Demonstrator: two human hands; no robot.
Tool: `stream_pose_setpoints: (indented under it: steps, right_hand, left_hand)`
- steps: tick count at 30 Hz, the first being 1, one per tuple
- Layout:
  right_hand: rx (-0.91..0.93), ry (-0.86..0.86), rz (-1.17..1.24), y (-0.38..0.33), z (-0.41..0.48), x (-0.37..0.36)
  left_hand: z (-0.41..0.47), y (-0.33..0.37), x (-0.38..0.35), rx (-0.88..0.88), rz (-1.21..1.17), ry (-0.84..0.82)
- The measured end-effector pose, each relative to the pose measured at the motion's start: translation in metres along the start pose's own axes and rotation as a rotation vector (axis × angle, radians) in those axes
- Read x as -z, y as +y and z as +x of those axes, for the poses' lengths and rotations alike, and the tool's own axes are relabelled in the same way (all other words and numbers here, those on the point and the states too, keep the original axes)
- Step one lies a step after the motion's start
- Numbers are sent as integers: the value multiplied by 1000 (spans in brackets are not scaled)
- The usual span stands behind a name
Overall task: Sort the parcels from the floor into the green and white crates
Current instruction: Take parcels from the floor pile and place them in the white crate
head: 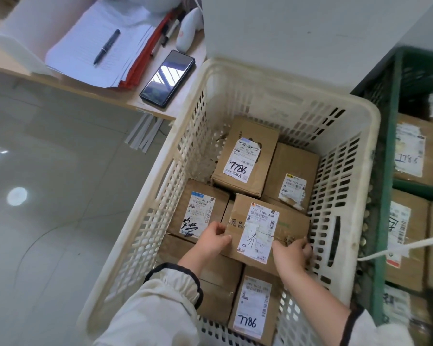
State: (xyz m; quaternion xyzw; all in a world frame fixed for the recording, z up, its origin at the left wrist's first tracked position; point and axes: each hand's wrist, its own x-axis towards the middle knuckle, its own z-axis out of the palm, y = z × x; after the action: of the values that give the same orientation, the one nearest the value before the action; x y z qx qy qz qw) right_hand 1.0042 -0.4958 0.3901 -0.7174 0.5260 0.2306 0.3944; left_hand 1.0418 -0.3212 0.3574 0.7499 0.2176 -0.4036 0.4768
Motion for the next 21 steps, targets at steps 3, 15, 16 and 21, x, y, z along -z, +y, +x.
stream_pose_setpoints:
  steps: [3, 15, 16, 21]
  right_hand:
    - [-13, -83, -100, 0, -2, -3]
    - [182, -184, -91, -29, -37, 32]
    - [202, -215, -75, -34, -46, 32]
    - [395, -369, -45, -59, -113, 24]
  left_hand:
    - [-2, -3, -1, -3, -4, -3]
    - [-51, 20, 34, -61, -44, 222]
    - [-63, 22, 43, -58, -77, 250]
    - [-143, 17, 85, -121, -228, 397]
